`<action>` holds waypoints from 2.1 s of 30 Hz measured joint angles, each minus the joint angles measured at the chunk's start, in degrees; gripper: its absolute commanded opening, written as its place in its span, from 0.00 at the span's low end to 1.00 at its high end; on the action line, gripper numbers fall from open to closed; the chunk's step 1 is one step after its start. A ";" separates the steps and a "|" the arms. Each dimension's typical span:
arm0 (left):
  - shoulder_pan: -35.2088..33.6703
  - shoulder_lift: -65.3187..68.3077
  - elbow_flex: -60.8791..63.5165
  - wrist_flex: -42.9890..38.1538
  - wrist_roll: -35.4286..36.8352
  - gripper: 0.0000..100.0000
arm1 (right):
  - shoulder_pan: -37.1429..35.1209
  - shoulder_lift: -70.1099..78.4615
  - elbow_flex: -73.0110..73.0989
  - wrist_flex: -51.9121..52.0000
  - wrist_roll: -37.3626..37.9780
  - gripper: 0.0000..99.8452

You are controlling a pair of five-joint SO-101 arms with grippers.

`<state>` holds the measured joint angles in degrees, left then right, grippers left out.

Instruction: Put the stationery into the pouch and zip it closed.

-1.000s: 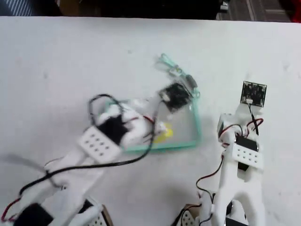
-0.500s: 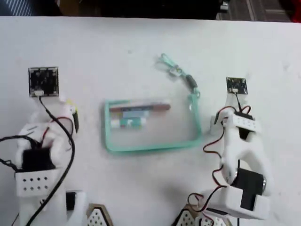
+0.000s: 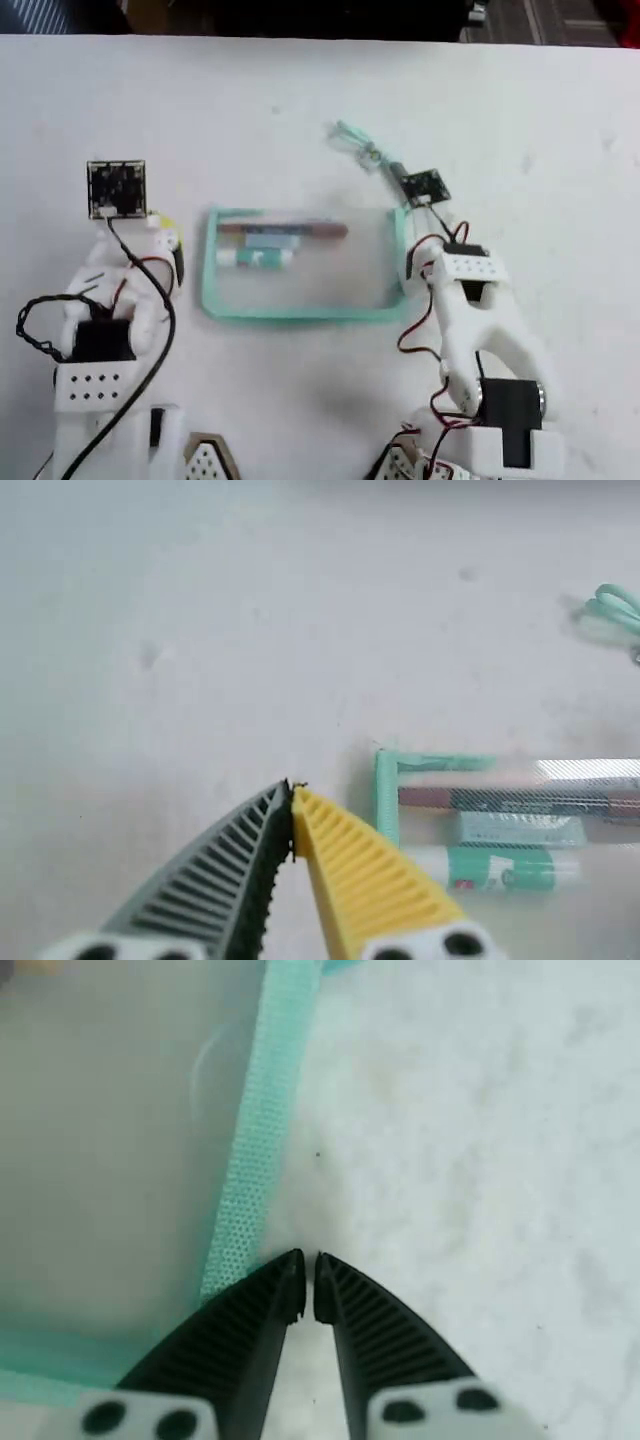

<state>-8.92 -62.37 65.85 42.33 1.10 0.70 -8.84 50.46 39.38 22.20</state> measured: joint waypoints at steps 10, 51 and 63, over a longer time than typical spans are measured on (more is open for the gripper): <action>0.79 -0.53 0.00 0.00 -1.49 0.03 | 5.19 -1.76 0.35 -2.11 -4.66 0.02; 8.62 -24.44 -68.48 45.63 -12.13 0.15 | -13.89 -64.53 -71.30 57.85 -10.29 0.02; 7.30 -42.81 -53.71 46.42 -12.31 0.15 | -7.12 -94.33 -50.64 57.85 -8.79 0.02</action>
<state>-1.63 -105.19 12.13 88.75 -11.21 -6.42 -103.16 -0.18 97.23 13.41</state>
